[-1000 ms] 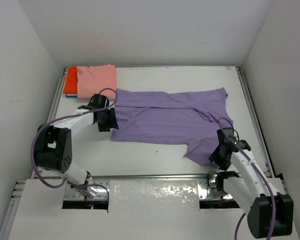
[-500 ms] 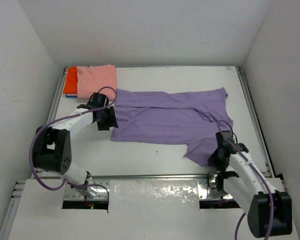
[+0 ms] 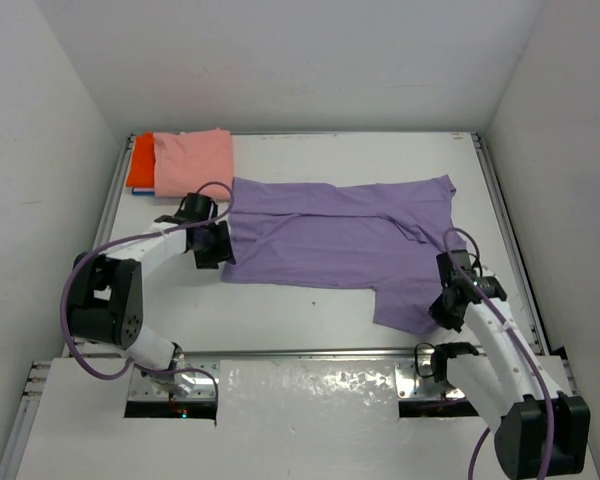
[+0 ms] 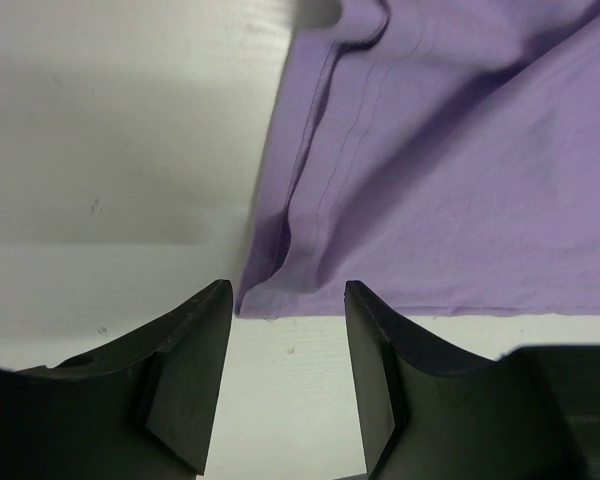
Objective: Fold and stack the t-shirts
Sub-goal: Fold the flattened tshirt in 1/3 of the way
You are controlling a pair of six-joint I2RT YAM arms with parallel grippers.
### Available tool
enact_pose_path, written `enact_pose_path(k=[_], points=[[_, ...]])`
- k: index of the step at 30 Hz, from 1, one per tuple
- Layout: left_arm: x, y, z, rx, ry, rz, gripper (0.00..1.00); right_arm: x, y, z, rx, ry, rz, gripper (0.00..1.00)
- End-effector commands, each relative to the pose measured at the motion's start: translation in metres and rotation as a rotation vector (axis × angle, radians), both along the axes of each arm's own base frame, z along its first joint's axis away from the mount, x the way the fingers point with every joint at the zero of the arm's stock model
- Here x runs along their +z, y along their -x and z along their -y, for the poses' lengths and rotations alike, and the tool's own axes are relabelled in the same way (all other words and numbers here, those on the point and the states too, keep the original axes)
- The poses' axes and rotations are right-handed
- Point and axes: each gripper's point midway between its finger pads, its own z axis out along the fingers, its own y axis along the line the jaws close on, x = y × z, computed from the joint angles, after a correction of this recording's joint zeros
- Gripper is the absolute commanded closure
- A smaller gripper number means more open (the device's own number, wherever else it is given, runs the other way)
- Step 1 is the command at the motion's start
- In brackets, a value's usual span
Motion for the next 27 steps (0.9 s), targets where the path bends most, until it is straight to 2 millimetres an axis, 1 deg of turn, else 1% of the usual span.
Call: enact_pose_path(k=[1, 5, 8, 11, 13, 18, 21, 25, 26, 27], points=[[0.004, -0.004, 0.002, 0.001, 0.028, 0.040, 0.53, 0.017, 0.001, 0.013, -0.042, 0.068, -0.009, 1.00], [-0.004, 0.008, 0.001, 0.004, 0.036, 0.018, 0.53, 0.023, 0.004, 0.019, -0.062, 0.101, 0.001, 1.00], [-0.008, 0.012, 0.002, 0.009, 0.043, 0.012, 0.53, 0.032, 0.008, 0.028, -0.087, 0.146, 0.011, 1.00], [-0.015, 0.015, 0.005, 0.011, 0.057, -0.004, 0.53, 0.040, 0.003, 0.032, -0.101, 0.170, 0.048, 1.00], [-0.018, 0.017, 0.004, 0.015, 0.050, -0.011, 0.53, 0.045, 0.006, 0.037, -0.111, 0.195, 0.042, 1.00], [-0.018, 0.017, 0.004, 0.010, 0.054, -0.009, 0.53, 0.061, 0.003, 0.050, -0.142, 0.267, 0.071, 1.00], [-0.017, 0.018, 0.007, 0.003, 0.069, -0.009, 0.53, 0.062, -0.004, 0.047, -0.130, 0.249, 0.090, 1.00], [-0.025, 0.022, 0.012, 0.000, 0.098, -0.032, 0.54, 0.059, -0.005, 0.044, -0.128, 0.231, 0.092, 1.00], [-0.025, 0.022, 0.014, -0.002, 0.109, -0.031, 0.55, 0.060, -0.006, 0.044, -0.128, 0.228, 0.100, 1.00], [-0.025, 0.024, 0.017, -0.005, 0.131, -0.034, 0.60, 0.061, -0.007, 0.043, -0.124, 0.228, 0.102, 1.00]])
